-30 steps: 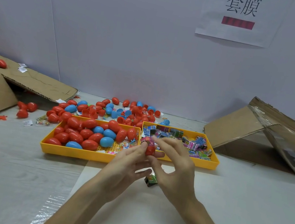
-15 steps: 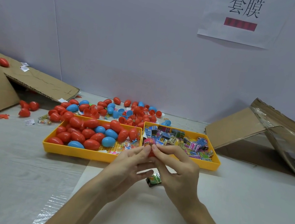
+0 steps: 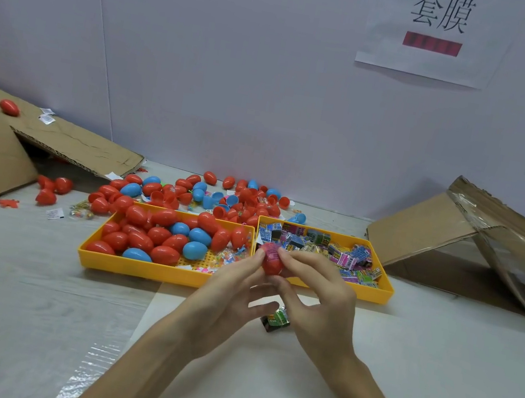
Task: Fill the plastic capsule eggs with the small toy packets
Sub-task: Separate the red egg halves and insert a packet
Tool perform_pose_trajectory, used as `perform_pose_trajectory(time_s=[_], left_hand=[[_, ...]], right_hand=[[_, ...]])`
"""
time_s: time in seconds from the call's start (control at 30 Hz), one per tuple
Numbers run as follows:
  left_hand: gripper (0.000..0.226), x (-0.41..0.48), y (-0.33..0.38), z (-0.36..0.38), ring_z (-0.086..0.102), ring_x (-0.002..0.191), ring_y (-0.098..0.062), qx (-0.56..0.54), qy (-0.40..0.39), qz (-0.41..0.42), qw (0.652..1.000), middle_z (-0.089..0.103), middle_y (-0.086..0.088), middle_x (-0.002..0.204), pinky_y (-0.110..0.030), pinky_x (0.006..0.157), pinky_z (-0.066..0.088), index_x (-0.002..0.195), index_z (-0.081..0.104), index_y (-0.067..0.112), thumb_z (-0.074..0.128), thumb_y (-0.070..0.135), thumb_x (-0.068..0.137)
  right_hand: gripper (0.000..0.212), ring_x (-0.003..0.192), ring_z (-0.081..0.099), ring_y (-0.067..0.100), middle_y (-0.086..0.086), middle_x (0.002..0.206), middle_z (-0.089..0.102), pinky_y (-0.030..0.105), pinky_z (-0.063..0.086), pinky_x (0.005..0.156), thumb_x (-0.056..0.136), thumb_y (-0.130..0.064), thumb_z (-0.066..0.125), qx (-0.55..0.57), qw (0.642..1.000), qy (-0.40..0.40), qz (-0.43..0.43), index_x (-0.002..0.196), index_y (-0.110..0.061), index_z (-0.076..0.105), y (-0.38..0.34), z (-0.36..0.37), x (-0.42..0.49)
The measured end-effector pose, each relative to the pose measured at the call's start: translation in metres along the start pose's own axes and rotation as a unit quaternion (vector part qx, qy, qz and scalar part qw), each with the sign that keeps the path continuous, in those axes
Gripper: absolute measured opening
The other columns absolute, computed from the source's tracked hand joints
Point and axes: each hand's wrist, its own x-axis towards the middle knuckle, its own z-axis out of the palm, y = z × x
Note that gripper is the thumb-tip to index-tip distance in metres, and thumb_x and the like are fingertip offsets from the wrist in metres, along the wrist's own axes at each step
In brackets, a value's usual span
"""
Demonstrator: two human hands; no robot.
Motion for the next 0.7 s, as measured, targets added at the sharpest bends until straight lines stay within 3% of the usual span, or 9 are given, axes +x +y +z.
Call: perform_pose_trajectory(time_s=[0.1,0.2,0.4,0.57,0.7], left_hand=[[0.037,0.0017,-0.0021,-0.0017,0.062,0.125,-0.025,0.018,0.004,0.01,1.0,0.071,-0.009,0.123,-0.041,0.108,0.047,0.119,0.074,0.024,0.057,0.048,0.097],[0.037,0.0017,-0.0026,-0.0017,0.068,0.114,-0.018,0.032,0.005,0.01,0.999,0.072,-0.005,0.112,-0.034,0.099,0.052,0.116,0.075,0.023,0.059,0.049,0.094],[0.037,0.0013,-0.0015,-0.0007,0.067,0.116,-0.015,0.047,0.001,0.007,0.999,0.073,-0.003,0.121,-0.033,0.096,0.052,0.117,0.075,0.024,0.054,0.047,0.097],[0.046,0.0021,-0.0041,-0.0007,0.065,0.122,-0.022,0.011,-0.008,0.003,1.0,0.068,-0.01,0.131,-0.04,0.104,0.05,0.133,0.063,0.013,0.047,0.042,0.103],[0.041,0.0023,-0.004,-0.0006,0.07,0.109,-0.021,-0.04,-0.008,-0.008,0.999,0.069,-0.01,0.129,-0.038,0.093,0.054,0.122,0.072,0.019,0.042,0.04,0.103]], right_hand=[[0.033,0.099,0.066,0.015,0.001,0.107,0.07,0.03,0.056,0.083,0.082,-0.009,0.077,-0.001,1.0,0.002,-0.017,0.115,-0.008,0.074,-0.0001,0.0005,-0.0008],[0.03,0.098,0.065,0.014,0.002,0.106,0.07,0.028,0.056,0.083,0.084,-0.01,0.075,-0.002,1.0,-0.003,-0.024,0.114,-0.007,0.075,0.0012,-0.0002,-0.0017],[0.03,0.099,0.064,0.013,0.005,0.106,0.068,0.025,0.055,0.084,0.085,-0.004,0.075,-0.001,1.0,-0.005,-0.031,0.115,-0.005,0.074,0.0026,-0.0001,-0.0034],[0.036,0.101,0.064,0.017,0.006,0.109,0.067,0.026,0.055,0.085,0.085,-0.007,0.075,0.006,1.0,0.0,-0.014,0.121,-0.008,0.073,-0.0022,0.0011,-0.002],[0.044,0.104,0.064,0.014,0.003,0.111,0.067,0.019,0.052,0.09,0.08,-0.014,0.08,0.004,0.999,0.012,0.033,0.123,-0.008,0.071,-0.0038,-0.0006,0.0016]])
